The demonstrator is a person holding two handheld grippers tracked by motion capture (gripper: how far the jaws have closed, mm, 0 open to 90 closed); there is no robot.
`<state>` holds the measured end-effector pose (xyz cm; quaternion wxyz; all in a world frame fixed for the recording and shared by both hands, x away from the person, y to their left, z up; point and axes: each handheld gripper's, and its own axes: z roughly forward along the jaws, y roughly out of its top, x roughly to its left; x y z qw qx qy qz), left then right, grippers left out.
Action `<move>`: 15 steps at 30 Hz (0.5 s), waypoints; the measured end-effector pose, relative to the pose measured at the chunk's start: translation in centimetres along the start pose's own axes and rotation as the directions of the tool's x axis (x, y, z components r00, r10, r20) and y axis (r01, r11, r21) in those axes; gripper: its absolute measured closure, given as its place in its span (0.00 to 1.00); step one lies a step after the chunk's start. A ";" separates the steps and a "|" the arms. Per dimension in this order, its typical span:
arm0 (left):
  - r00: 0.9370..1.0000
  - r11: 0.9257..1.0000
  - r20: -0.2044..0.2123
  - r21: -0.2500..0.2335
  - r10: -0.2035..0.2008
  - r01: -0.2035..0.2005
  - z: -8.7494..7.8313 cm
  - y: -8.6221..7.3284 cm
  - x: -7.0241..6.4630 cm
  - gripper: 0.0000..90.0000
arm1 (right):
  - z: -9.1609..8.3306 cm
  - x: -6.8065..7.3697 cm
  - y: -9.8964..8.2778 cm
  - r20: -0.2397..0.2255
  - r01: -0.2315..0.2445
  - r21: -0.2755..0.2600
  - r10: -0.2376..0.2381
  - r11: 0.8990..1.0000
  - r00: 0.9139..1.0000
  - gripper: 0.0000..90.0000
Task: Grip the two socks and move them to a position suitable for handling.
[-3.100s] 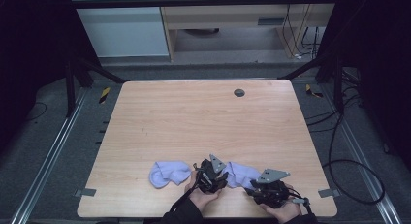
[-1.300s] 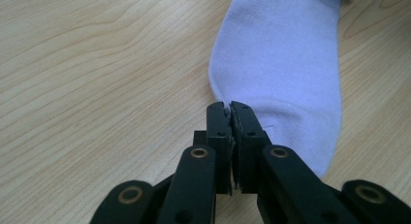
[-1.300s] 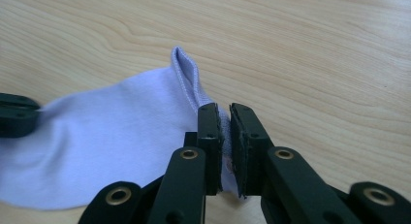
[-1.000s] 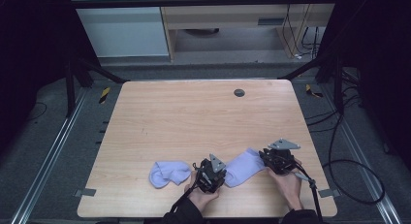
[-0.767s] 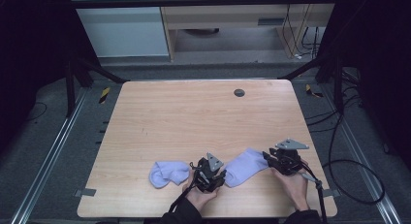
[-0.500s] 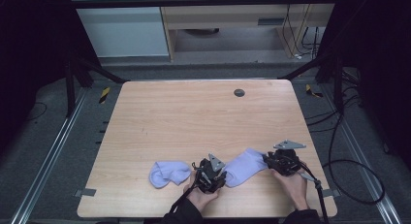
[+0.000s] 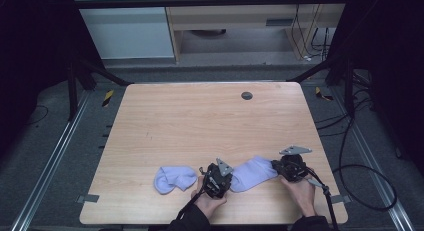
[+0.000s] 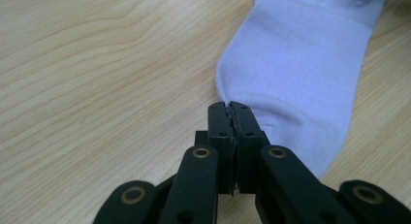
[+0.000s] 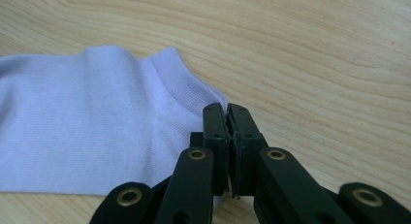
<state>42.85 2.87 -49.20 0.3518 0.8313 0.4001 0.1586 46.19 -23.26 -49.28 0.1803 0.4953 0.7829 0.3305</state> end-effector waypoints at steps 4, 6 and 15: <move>1.000 0.999 0.008 -0.046 -0.003 0.003 -0.8 1.0 0.4 0.98 | -1.9 0.1 0.0 -0.002 -0.010 -0.060 0.010 0.998 1.000 0.98; 1.000 0.998 0.010 -0.055 -0.003 0.003 -0.7 1.5 0.4 0.98 | -2.8 0.1 -0.2 0.009 -0.010 -0.074 0.011 0.997 1.000 0.98; 0.999 0.999 -0.002 -0.031 0.040 -0.040 2.0 2.3 0.0 0.97 | -3.7 -0.8 -1.3 0.071 -0.038 -0.031 0.041 0.999 0.997 0.98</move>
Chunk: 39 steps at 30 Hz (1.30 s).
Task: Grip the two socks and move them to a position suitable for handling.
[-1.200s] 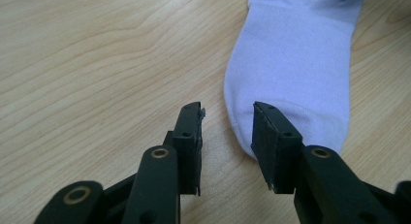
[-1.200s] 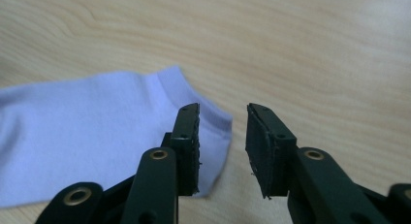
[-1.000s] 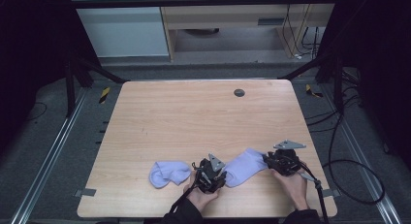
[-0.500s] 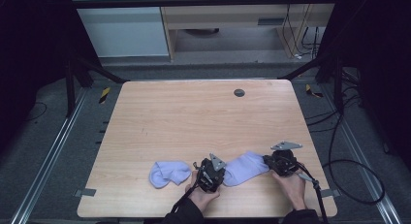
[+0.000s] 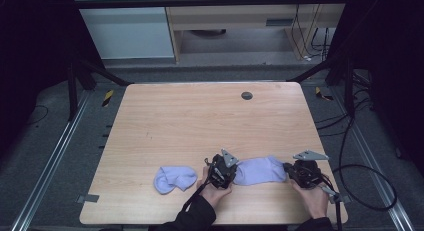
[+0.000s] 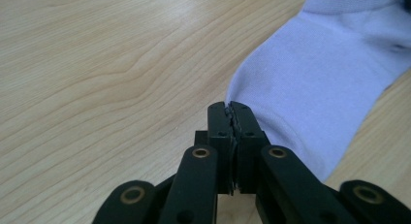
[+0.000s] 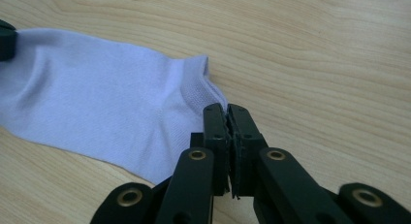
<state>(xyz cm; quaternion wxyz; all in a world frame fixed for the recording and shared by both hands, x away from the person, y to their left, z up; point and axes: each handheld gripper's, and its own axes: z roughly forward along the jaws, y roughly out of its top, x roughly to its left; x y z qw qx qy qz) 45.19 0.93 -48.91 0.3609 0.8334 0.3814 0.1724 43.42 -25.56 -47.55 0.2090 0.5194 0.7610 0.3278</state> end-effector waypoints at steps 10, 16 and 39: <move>1.000 0.998 -0.002 -0.059 0.011 -0.011 -1.1 0.4 0.7 0.71 | 0.1 0.0 -0.6 0.023 -0.015 0.034 0.015 0.999 1.000 0.94; 1.000 0.994 0.007 -0.107 0.015 -0.014 -4.1 0.8 2.7 0.53 | -0.6 0.0 -0.2 0.013 -0.038 -0.063 0.039 0.997 0.999 0.75; 0.987 0.970 -0.082 -0.211 -0.140 0.120 -14.3 -3.6 13.5 0.39 | -0.6 4.9 4.0 -0.156 0.047 -0.211 -0.081 0.976 0.984 0.48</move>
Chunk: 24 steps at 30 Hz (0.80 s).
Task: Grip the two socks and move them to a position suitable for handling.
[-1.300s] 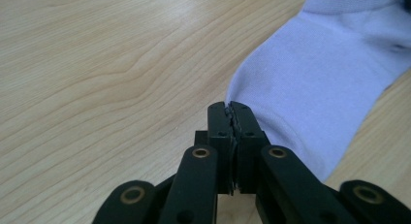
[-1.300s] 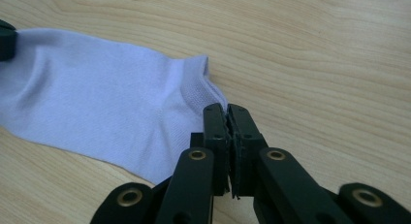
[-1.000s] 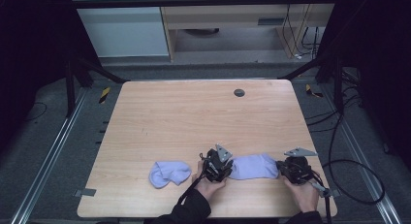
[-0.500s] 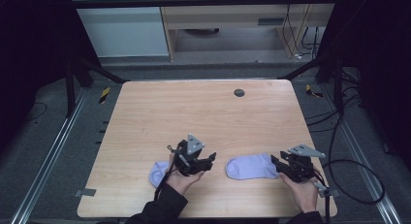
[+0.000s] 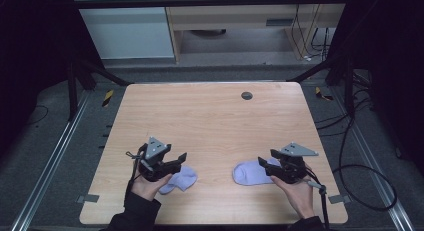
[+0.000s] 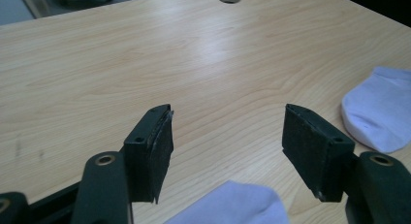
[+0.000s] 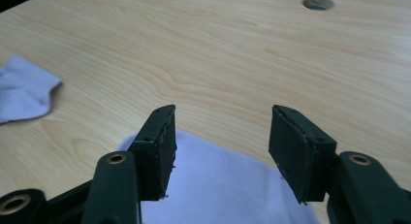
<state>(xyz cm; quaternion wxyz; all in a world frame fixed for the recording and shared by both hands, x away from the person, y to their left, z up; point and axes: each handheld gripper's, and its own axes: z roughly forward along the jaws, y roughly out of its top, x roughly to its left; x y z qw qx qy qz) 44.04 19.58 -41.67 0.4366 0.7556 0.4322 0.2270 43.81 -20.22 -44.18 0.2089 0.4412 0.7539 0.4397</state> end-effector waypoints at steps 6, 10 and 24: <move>0.999 1.000 -0.041 -0.004 -0.016 0.016 -1.5 -1.3 1.7 0.40 | 1.5 2.4 1.6 -0.061 0.039 -0.004 -0.039 0.999 0.997 0.48; 0.997 0.999 -0.063 0.009 -0.032 0.033 -2.0 -2.6 2.7 0.40 | 2.5 4.0 2.4 -0.104 0.070 0.001 -0.070 0.998 0.992 0.47; 0.991 0.995 -0.121 0.076 -0.055 0.064 -2.9 -5.6 4.7 0.43 | 6.5 10.7 3.8 -0.257 0.197 0.035 -0.181 0.980 0.949 0.52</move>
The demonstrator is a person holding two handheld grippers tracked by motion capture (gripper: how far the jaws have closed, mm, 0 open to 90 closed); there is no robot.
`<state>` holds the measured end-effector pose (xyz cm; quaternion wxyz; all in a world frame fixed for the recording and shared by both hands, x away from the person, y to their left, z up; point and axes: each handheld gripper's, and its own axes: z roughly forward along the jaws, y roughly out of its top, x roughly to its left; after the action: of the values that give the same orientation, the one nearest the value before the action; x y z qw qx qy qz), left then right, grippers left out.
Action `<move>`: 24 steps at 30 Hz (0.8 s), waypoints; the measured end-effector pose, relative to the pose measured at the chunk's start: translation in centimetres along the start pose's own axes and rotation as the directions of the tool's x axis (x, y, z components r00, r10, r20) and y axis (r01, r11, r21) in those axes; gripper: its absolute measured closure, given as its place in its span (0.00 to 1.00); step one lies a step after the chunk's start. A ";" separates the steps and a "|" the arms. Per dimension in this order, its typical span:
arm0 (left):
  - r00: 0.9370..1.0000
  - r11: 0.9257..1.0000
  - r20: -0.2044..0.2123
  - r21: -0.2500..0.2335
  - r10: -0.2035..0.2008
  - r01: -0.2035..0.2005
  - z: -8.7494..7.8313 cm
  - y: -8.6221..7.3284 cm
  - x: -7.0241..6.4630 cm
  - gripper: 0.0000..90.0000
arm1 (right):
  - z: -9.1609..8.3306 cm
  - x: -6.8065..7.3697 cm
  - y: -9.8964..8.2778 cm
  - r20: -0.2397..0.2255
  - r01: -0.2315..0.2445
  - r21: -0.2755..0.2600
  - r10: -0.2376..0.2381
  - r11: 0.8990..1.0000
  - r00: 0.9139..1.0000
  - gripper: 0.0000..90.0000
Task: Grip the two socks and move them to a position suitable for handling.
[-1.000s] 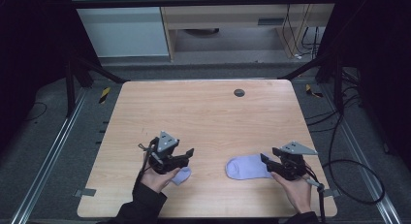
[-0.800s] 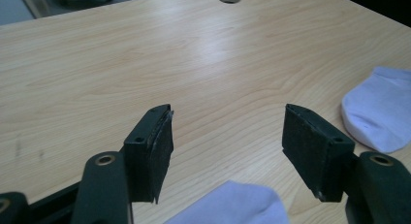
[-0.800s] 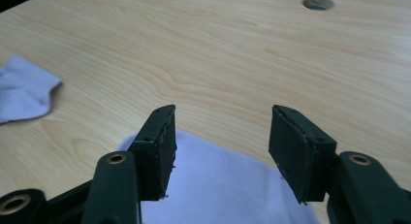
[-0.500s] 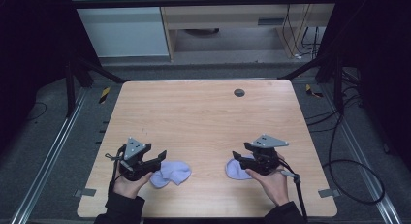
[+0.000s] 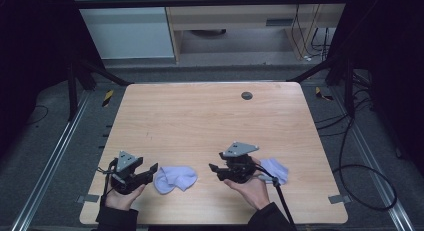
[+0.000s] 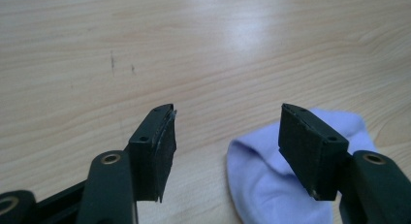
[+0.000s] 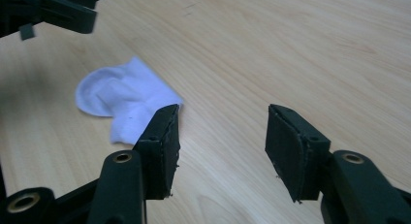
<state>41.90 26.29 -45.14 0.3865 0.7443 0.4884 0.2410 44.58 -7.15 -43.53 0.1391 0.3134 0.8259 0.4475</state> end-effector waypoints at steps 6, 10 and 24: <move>1.000 0.999 -0.012 0.048 -0.010 0.011 0.4 -1.3 0.7 0.46 | 2.3 2.3 0.7 -0.055 0.035 0.025 -0.034 0.999 0.998 0.57; 1.000 0.998 -0.018 0.069 0.011 -0.009 0.6 -1.7 0.4 0.48 | 3.7 3.8 0.9 -0.074 0.060 0.036 -0.057 0.998 0.996 0.59; 0.999 0.986 0.022 0.161 0.028 -0.031 2.2 -2.4 -0.6 0.57 | 7.7 6.1 -0.5 -0.106 0.094 0.123 -0.081 0.988 0.991 0.64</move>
<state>41.93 25.56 -48.37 0.3261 0.7827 0.4914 0.1989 43.63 1.57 -48.00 0.0965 0.2623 0.8718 0.4024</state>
